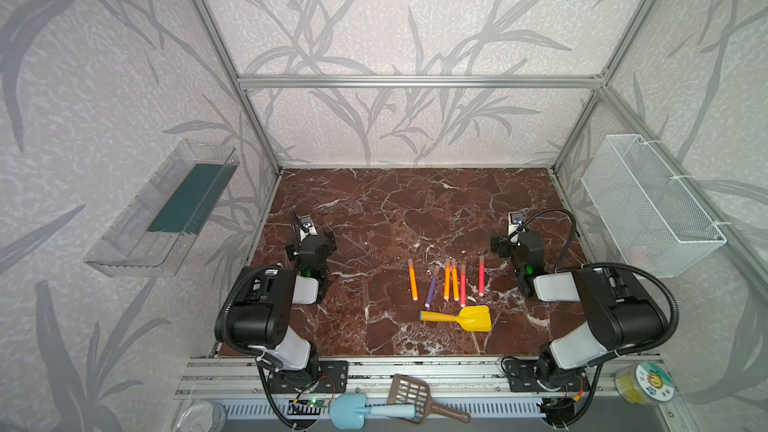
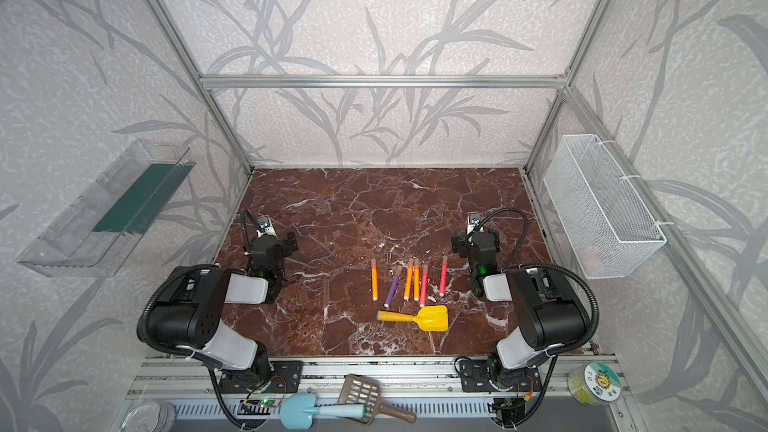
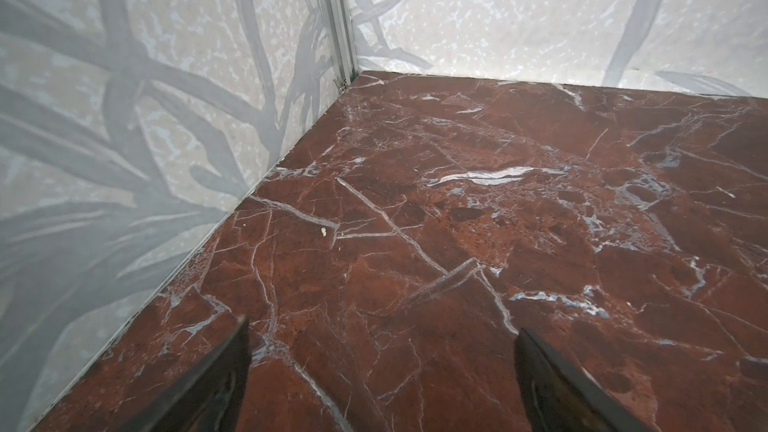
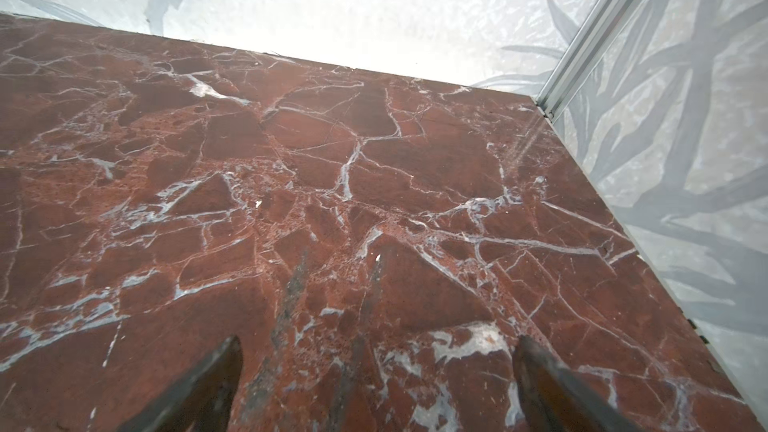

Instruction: Insert the pens into the pen caps

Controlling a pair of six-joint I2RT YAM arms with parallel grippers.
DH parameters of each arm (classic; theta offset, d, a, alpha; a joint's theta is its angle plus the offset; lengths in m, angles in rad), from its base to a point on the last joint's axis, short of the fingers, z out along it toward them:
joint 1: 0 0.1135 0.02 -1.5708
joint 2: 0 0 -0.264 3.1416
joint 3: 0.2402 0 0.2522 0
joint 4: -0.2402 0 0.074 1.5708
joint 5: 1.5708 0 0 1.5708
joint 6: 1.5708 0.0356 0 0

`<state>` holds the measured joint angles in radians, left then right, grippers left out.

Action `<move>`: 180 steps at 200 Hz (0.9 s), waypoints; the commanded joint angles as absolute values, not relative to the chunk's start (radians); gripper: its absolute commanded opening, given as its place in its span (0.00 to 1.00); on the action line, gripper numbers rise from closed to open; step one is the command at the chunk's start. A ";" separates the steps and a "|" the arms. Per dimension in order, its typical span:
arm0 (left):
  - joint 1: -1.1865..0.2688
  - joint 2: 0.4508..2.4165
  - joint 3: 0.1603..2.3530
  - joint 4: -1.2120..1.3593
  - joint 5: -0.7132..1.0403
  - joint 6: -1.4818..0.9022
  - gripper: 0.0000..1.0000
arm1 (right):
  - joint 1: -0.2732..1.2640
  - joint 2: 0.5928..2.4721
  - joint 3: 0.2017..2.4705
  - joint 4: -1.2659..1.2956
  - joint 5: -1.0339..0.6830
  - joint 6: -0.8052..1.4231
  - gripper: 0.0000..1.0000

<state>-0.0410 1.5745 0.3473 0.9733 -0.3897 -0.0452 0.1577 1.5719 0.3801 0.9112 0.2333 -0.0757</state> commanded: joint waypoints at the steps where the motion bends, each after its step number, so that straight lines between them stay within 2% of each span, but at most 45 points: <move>1: -0.045 1.578 0.358 1.002 -0.384 -0.042 0.99 | 0.154 1.563 0.382 0.924 0.222 -0.067 0.99; 180: -0.045 1.582 0.357 1.015 -0.383 -0.038 0.99 | 0.154 1.552 0.388 0.897 0.223 -0.064 0.99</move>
<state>-0.0441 1.5745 0.3473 0.9817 -0.3897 -0.0452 0.1577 1.5715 0.3801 0.8925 0.2260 -0.0746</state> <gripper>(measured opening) 0.992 0.992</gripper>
